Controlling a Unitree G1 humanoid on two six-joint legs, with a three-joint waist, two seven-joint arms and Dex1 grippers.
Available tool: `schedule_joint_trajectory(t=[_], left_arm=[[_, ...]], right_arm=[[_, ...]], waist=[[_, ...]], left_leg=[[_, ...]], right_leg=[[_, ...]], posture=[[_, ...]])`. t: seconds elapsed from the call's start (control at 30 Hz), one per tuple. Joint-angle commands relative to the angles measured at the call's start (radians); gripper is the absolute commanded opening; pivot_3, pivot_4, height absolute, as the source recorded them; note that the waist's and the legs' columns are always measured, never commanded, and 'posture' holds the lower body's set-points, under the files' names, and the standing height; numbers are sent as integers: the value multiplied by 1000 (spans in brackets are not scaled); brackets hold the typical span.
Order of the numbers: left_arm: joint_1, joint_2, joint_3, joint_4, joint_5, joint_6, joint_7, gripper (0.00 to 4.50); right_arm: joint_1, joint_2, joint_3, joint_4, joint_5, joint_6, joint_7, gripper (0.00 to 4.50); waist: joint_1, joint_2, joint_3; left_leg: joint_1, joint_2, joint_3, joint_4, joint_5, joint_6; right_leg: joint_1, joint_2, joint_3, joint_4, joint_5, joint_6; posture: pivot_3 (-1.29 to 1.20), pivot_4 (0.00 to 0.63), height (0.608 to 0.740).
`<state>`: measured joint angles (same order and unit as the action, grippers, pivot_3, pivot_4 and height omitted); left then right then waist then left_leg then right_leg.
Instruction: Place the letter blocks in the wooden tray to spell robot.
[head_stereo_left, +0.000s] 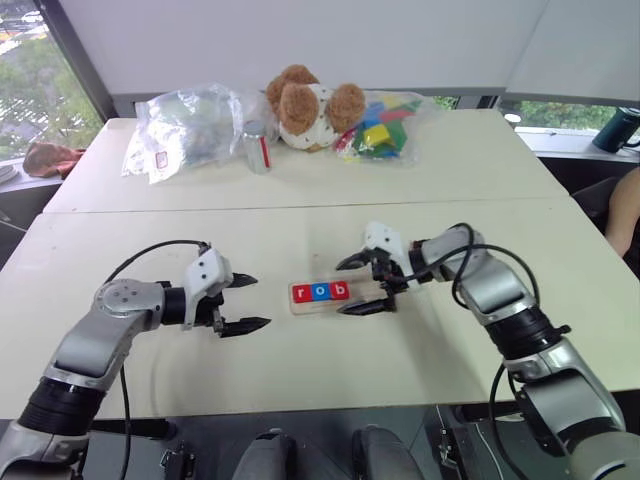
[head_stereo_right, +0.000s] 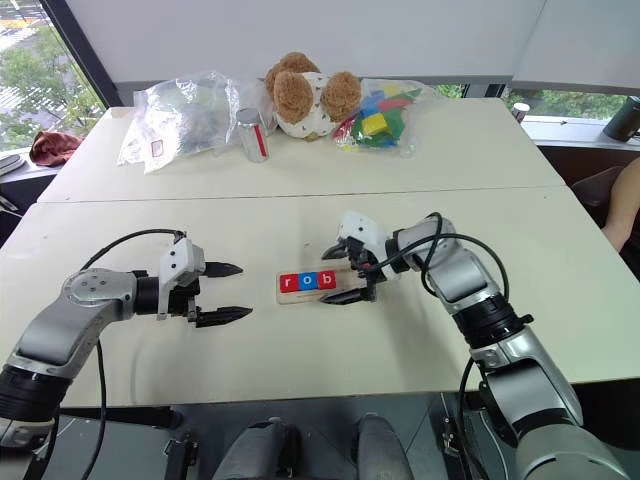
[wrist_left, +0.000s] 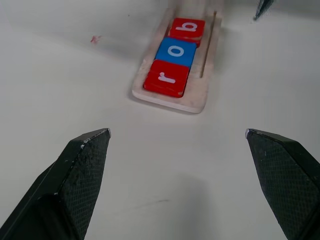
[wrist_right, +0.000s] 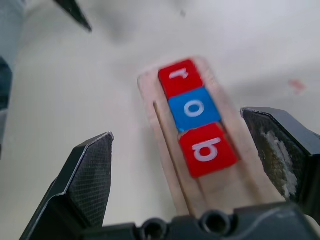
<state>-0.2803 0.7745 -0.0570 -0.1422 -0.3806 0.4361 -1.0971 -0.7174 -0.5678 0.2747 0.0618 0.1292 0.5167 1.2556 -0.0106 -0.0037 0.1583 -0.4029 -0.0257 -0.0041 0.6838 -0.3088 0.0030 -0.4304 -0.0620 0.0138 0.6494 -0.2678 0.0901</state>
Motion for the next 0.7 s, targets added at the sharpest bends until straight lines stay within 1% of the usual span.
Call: schedule_joint_trajectory(t=[0.03, 0.1, 0.17, 0.23, 0.33, 0.4, 0.47, 0.6, 0.7], left_arm=[[-48, 27, 59, -76, -68, 54, -18, 4500], [-68, 50, 71, -86, -86, 77, -31, 4500], [-88, 66, 76, -87, -96, 93, -41, 4500], [-103, 76, 76, -85, -103, 102, -52, 4500], [-136, 87, 65, -72, -110, 117, -75, 4500], [-149, 85, 56, -63, -107, 119, -87, 4500], [-157, 76, 41, -48, -94, 111, -96, 4500], [-168, 65, 20, -27, -73, 93, -105, 4500], [-169, 56, 12, -20, -60, 83, -102, 4500]], right_arm=[[-10, -23, -207, -76, 25, 172, -213, 4477], [24, 8, -318, -119, -2, 297, -395, 4477], [58, 69, -407, -177, -24, 417, -564, 4477], [101, 114, -440, -236, -46, 474, -679, 4477], [200, 239, -473, -344, -90, 550, -870, 4477], [238, 304, -472, -380, -88, 560, -931, 4477], [252, 353, -464, -362, -97, 540, -990, 4477], [249, 396, -444, -250, -117, 466, -1080, 4477], [215, 429, -462, -140, -119, 392, -1151, 4477]], waist=[[2, 0, 0], [2, 0, 0], [1, 0, -1], [-1, 0, -1], [-7, 0, -1], [-7, 0, -1], [-8, 0, -1], [-7, 0, -1], [-7, 0, -1]], left_leg=[[0, 0, 0, 0, 0, 0], [-1, 0, -1, 0, 0, -1], [-1, 0, -1, 0, 1, -2], [-1, 0, -1, -1, 2, -3], [-2, 0, 0, -2, 2, -4], [-3, 0, 1, -2, 2, -4], [-3, 0, 2, -1, 3, -4], [-2, -1, 2, 0, 2, -3], [-1, -1, 1, 0, 3, -4]], right_leg=[[0, 0, 0, 0, 0, 0], [0, 0, 0, 0, 0, 0], [0, 0, 0, 0, 0, 0], [-1, 0, 0, 0, 0, 0], [-3, 0, 1, 1, 0, 0], [-5, 1, 1, 3, 0, 0], [-6, 1, 2, 5, 0, 0], [-5, 1, 2, 6, 0, 0], [-4, 2, 2, 6, 0, 0]], posture=[[0, 150, 740], [0, 150, 740], [0, 150, 740], [0, 150, 740], [0, 150, 740], [0, 150, 740], [0, 150, 740], [0, 150, 740], [0, 150, 740]])
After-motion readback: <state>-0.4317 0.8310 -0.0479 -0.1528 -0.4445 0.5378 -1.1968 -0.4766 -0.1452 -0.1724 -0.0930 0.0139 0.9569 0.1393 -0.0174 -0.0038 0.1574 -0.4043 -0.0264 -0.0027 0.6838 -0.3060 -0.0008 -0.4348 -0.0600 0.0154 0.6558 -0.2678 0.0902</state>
